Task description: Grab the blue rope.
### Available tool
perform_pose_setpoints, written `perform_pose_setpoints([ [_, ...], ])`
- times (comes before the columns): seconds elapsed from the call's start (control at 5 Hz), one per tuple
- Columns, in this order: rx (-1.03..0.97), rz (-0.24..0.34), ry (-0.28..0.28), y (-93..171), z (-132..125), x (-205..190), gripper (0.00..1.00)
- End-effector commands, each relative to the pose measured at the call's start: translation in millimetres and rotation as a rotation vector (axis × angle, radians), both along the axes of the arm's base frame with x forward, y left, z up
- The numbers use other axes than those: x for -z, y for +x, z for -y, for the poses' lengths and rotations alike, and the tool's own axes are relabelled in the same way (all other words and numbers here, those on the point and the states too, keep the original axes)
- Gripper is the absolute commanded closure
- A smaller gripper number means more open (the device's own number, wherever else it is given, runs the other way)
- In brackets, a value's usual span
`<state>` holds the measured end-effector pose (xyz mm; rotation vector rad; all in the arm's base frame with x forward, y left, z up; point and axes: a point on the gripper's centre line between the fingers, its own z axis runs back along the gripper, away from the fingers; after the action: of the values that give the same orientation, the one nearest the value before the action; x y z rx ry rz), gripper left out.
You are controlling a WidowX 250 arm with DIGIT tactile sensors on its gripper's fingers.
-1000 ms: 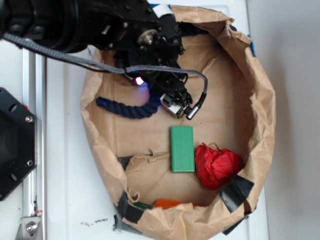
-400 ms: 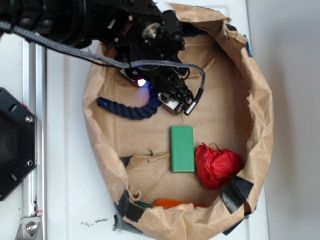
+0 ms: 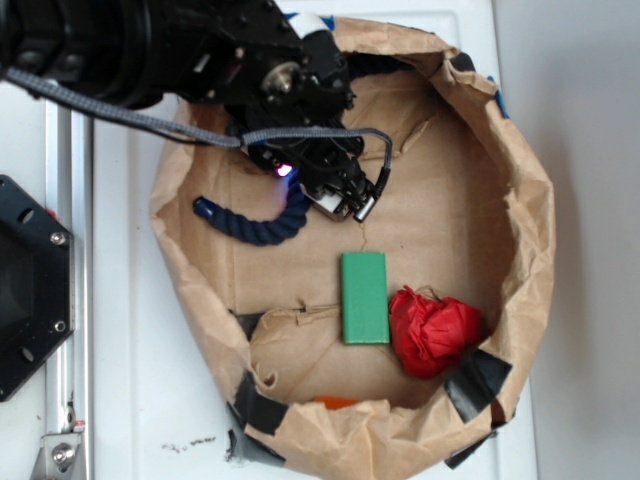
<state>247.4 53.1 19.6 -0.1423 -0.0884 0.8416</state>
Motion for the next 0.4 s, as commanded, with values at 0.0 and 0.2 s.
perform_pose_setpoints([
  [0.0,0.009,0.014,0.000,-8.9,9.0,-1.3,1.00],
  [0.2,0.051,0.053,0.010,-4.5,5.6,-7.7,1.00],
])
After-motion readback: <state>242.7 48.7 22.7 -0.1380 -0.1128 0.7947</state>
